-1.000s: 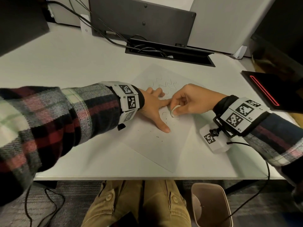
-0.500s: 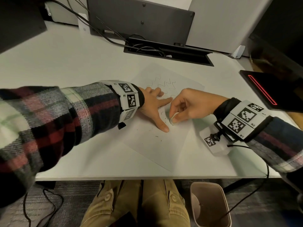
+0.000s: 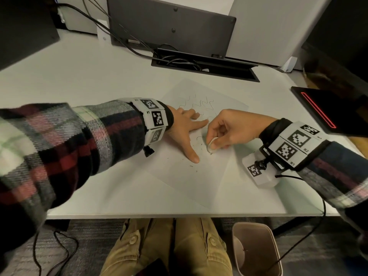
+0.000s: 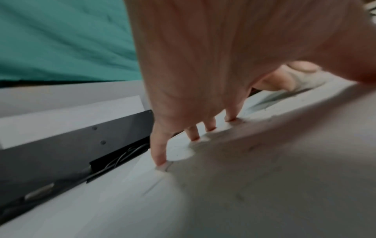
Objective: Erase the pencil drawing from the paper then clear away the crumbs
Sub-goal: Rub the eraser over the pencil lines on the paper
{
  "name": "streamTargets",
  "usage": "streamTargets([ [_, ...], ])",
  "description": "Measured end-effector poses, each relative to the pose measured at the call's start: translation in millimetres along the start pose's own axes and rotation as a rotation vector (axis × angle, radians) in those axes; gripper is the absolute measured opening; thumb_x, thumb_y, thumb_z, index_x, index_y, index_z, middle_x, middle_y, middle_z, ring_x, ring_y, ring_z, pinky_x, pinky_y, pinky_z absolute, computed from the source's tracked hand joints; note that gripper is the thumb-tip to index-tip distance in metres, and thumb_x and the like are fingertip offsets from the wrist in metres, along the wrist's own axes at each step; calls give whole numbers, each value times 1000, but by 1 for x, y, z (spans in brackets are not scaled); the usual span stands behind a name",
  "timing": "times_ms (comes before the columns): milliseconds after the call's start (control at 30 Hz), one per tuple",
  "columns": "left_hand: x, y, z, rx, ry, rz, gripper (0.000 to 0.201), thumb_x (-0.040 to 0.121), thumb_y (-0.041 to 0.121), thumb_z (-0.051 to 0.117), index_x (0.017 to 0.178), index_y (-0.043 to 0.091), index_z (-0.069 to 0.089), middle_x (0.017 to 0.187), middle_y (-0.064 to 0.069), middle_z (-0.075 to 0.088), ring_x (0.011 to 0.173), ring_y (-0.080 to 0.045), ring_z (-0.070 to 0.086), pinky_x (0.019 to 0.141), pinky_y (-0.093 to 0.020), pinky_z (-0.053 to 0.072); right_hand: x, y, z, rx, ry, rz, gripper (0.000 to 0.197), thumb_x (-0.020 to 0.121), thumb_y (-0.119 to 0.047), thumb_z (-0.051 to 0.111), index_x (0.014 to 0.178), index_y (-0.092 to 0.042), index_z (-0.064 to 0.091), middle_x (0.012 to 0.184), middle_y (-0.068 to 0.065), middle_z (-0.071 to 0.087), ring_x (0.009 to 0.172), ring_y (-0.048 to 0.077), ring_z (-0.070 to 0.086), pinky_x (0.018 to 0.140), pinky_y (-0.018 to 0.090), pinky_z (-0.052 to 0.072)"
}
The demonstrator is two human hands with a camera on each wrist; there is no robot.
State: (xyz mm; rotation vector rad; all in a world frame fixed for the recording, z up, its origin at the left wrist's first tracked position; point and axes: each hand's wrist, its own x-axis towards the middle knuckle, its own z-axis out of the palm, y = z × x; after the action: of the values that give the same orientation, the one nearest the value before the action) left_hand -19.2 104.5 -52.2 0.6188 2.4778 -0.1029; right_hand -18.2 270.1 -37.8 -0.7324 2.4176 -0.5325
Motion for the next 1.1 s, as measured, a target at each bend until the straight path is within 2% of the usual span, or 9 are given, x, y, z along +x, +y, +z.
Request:
streamTargets([
  [133,-2,-4,0,-7,-4,26,116,63,71,64,147,38,-9,156,9,-10,144,-21,-5,114,-48,10,9,-4,-1,25,125,-16,8,78,-16,73,81,-10,68,63,-1,66,54,5,60,55,9,44],
  [267,1,-5,1,-5,11,18,122,62,72,64,148,32,-12,156,9,-12,144,-19,-5,115,-45,9,6,-7,3,59,1,-11,7,76,-14,75,78,-10,69,54,-8,63,53,7,59,56,13,46],
  [333,3,-6,1,7,7,14,124,61,73,63,148,30,-14,156,8,-15,144,-19,-8,115,-45,7,3,-7,5,64,-45,-18,7,75,-12,75,78,-8,70,58,-3,65,55,10,59,56,14,46],
  [500,4,-7,2,7,25,30,125,60,73,64,149,28,-12,156,10,-9,144,-20,-2,114,-45,12,9,-3,-1,4,105,-21,8,77,-13,74,79,-7,69,62,-1,65,53,6,57,56,11,44],
  [667,7,-8,3,3,19,20,126,59,75,63,148,30,-14,156,9,-14,144,-18,-8,117,-45,7,4,-6,4,59,-30,-6,10,76,-15,75,83,-11,71,70,5,69,58,10,61,60,16,49],
  [800,4,-14,0,-40,16,70,115,68,67,63,149,30,-8,157,10,-9,144,-17,-2,116,-43,8,13,3,-8,3,205,-15,9,78,-18,73,86,-14,70,68,-7,65,54,-2,56,64,19,49],
  [900,2,-16,-1,-41,33,80,107,72,63,63,150,28,-1,156,8,0,143,-18,6,116,-45,14,18,8,-15,-55,222,-7,11,77,-22,74,87,-17,70,78,-5,66,57,-3,52,68,23,48],
  [1000,1,-14,-1,-32,54,76,100,71,63,65,148,30,11,140,5,24,133,-21,21,109,-48,28,22,10,-14,-102,194,-14,10,77,-23,74,86,-21,70,82,-5,67,59,-6,49,63,11,41],
  [1100,1,-12,0,-59,68,91,91,70,62,67,143,32,22,117,7,27,121,-19,24,105,-48,34,24,10,-10,-106,192,-27,9,78,-19,73,86,-21,70,77,-11,64,60,-6,49,61,9,40],
])
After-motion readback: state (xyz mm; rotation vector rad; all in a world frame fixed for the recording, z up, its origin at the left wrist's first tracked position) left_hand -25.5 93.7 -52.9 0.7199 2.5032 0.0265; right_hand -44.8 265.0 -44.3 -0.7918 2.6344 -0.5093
